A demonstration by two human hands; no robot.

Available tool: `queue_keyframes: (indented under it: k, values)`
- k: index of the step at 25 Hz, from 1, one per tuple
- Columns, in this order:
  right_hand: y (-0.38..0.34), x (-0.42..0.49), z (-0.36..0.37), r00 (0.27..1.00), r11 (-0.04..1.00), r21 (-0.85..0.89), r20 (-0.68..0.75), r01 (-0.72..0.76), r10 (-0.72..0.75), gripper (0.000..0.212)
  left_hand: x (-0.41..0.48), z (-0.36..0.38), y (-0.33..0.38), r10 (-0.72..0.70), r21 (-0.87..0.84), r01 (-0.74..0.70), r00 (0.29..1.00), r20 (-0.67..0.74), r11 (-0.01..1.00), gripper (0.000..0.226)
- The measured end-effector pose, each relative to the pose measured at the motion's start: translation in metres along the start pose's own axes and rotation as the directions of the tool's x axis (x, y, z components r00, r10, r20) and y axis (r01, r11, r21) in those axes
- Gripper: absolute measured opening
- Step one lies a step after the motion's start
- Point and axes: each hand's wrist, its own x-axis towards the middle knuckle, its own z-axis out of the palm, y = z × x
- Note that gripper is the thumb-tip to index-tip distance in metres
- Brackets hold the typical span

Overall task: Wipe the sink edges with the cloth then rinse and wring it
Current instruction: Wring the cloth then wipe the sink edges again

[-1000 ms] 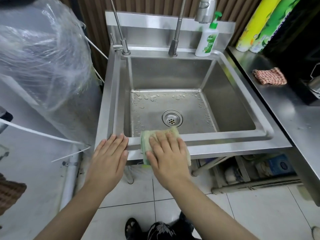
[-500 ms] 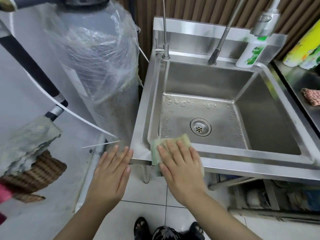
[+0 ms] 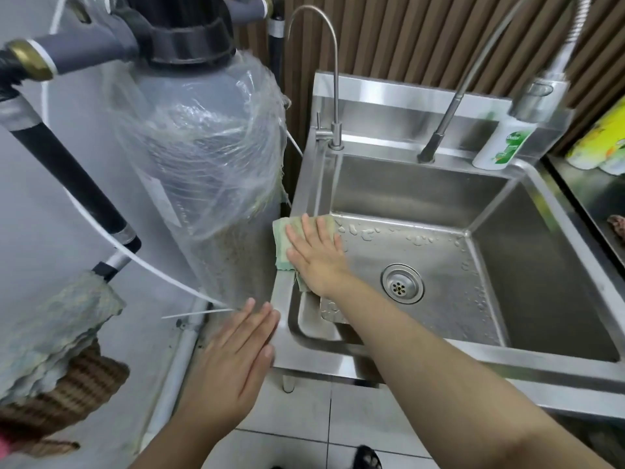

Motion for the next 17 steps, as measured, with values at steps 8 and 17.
queue_keyframes:
  k: [8, 17]
  values:
    - [0.047, 0.035, -0.008, 0.980, 0.982, 0.001, -0.064, 0.190, -0.190, 0.049, 0.092, 0.016, -0.006, -0.013, -0.012, 0.012, 0.999, -0.034, 1.000, 0.052]
    - [0.077, 0.130, -0.037, 0.979, 0.983, 0.005, -0.098, 0.181, -0.180, 0.052, 0.142, 0.039, -0.005, -0.093, 0.012, 0.092, 0.995, 0.041, 0.996, 0.052]
